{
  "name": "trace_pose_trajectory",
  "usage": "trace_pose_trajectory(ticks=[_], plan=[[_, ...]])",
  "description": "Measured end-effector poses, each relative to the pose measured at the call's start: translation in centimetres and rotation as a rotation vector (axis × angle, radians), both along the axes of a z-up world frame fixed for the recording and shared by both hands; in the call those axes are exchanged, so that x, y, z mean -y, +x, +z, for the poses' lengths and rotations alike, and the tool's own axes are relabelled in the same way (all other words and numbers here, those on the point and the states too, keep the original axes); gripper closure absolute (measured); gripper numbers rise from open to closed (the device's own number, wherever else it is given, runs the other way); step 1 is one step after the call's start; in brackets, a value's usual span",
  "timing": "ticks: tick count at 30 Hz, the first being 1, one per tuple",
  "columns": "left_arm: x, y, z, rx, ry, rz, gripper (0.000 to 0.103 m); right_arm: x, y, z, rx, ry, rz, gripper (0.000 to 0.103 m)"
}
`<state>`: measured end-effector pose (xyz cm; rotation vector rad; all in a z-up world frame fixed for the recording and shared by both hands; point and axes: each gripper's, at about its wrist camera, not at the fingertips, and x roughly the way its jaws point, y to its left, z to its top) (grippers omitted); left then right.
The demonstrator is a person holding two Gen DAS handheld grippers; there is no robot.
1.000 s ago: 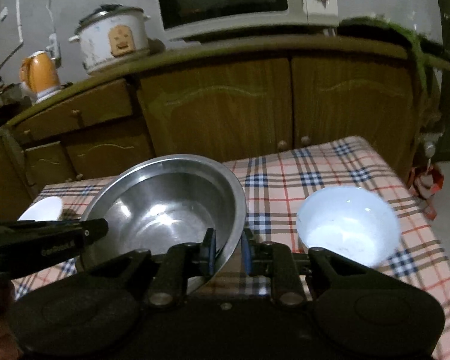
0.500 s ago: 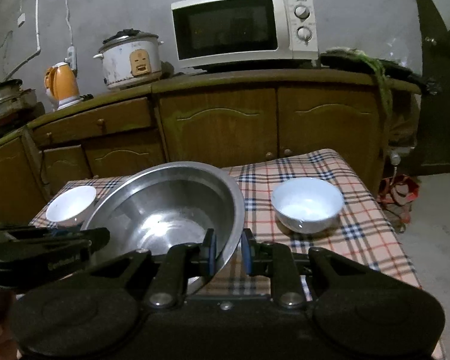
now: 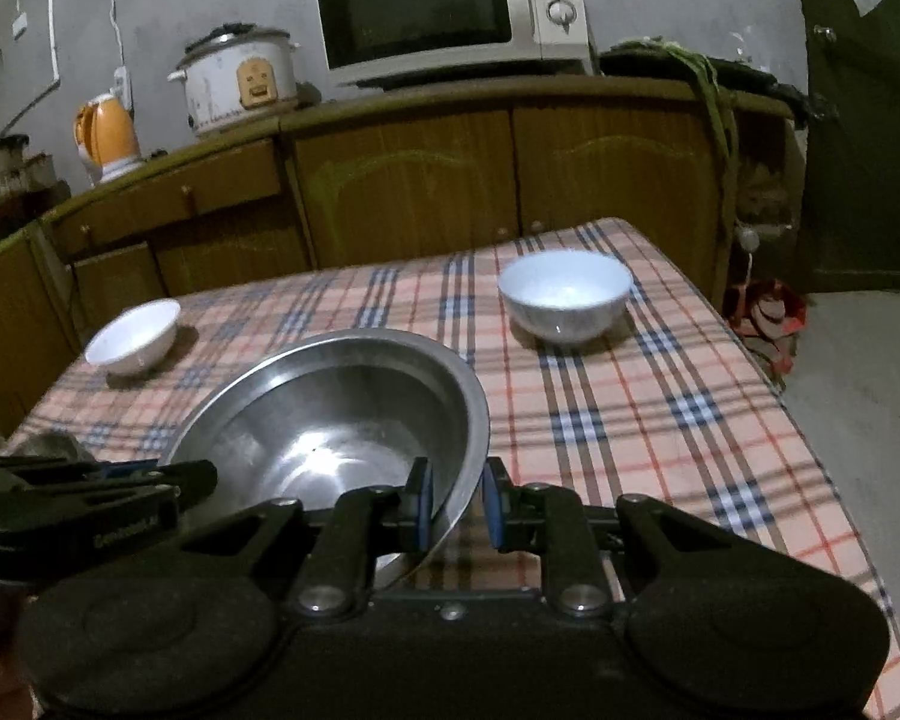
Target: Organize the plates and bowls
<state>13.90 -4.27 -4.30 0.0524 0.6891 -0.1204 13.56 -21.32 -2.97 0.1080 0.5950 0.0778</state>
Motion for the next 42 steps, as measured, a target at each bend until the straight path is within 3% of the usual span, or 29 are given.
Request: trace_pose_trajectory(ticks=[17,31,42], plan=[[0.3,-0.4,-4.0,-0.049,0.02,-0.013,0.082,0.0,0.2,-4.2,-0.076,-0.019,-0.011,0.079],[0.5,-0.6,-4.7,-0.044,0.017,-0.026,0.081,0.2,0.5,-5.1,-0.097,-0.025,-0.023,0.079],[-1.1,-0.6,-3.8,-0.025,-0.003,-0.009,0.057,1.0,0.8,-3.8,-0.06,-0.036,-0.09,0.072]])
